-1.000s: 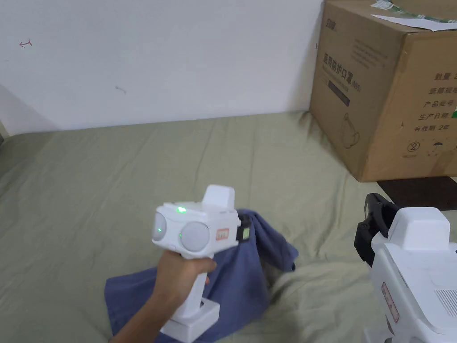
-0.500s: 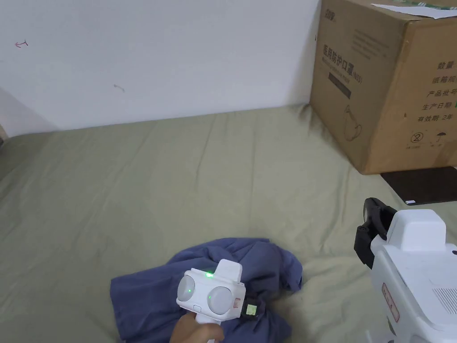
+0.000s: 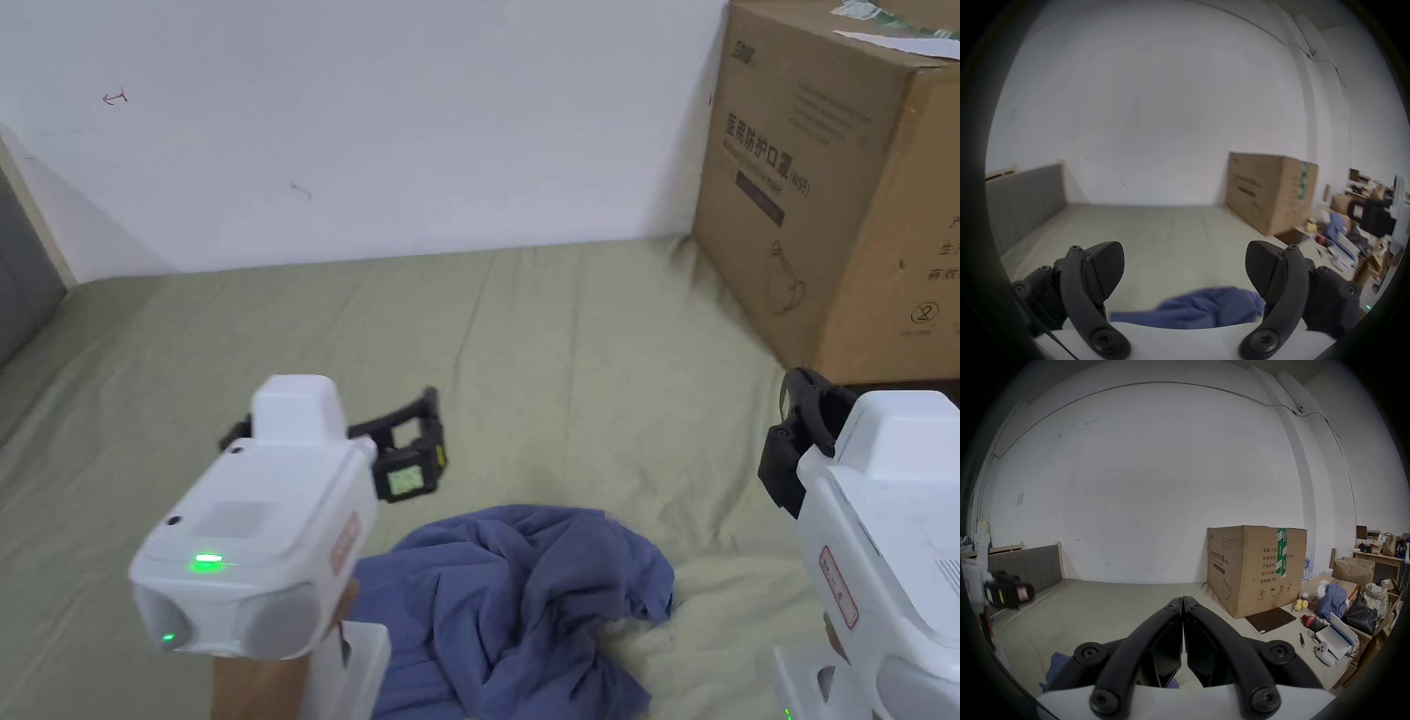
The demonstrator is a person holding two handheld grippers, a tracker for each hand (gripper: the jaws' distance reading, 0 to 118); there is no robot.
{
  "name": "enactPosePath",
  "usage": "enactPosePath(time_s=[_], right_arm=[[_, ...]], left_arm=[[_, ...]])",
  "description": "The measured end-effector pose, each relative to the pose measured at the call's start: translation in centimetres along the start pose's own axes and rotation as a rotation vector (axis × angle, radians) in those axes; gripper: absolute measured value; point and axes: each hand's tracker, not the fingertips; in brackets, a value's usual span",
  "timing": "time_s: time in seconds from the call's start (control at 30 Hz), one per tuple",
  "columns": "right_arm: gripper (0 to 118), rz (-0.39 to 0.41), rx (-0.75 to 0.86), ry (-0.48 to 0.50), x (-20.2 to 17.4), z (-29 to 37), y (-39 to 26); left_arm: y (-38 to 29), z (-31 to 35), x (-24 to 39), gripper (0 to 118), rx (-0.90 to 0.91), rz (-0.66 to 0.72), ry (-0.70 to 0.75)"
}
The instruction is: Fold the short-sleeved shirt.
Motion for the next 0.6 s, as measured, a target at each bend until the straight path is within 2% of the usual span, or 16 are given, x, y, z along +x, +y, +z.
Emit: enactPosePath(time_s=[0.2, 0.3, 0.37, 0.4, 0.43, 0.47, 0.5, 0.6], right_arm=[[0, 0.009, 0.026, 0.016, -1.1, -0.1, 0.7], [0, 0.017, 0.035, 0.017, -1.7, -0.1, 0.8], [0, 0.019, 0.037, 0.021, -2.0, -0.1, 0.8], [0, 0.022, 0.038, 0.024, -2.2, -0.1, 0.8], [0, 0.027, 0.040, 0.026, -2.4, -0.1, 0.8], [0, 0.030, 0.041, 0.028, -2.5, -0.1, 0.8], [0, 0.032, 0.042, 0.029, -2.6, -0.1, 0.8], [0, 0.035, 0.040, 0.031, -2.9, -0.1, 0.9]], left_arm=[[0.4, 1.9, -4.9, 105, 0.107, -0.083, 0.194], [-0.5, 2.2, -6.3, 102, 0.110, -0.098, 0.214], [-0.9, 2.3, -6.8, 76, 0.110, -0.108, 0.219], [-1.1, 2.2, -6.9, 53, 0.108, -0.113, 0.220], [-1.2, 2.1, -7.0, 15, 0.103, -0.117, 0.218], [-1.2, 2.0, -6.9, 4, 0.090, -0.122, 0.211], [-1.2, 2.0, -7.0, 0, 0.085, -0.120, 0.219], [-1.3, 2.0, -6.9, 0, 0.080, -0.109, 0.203]])
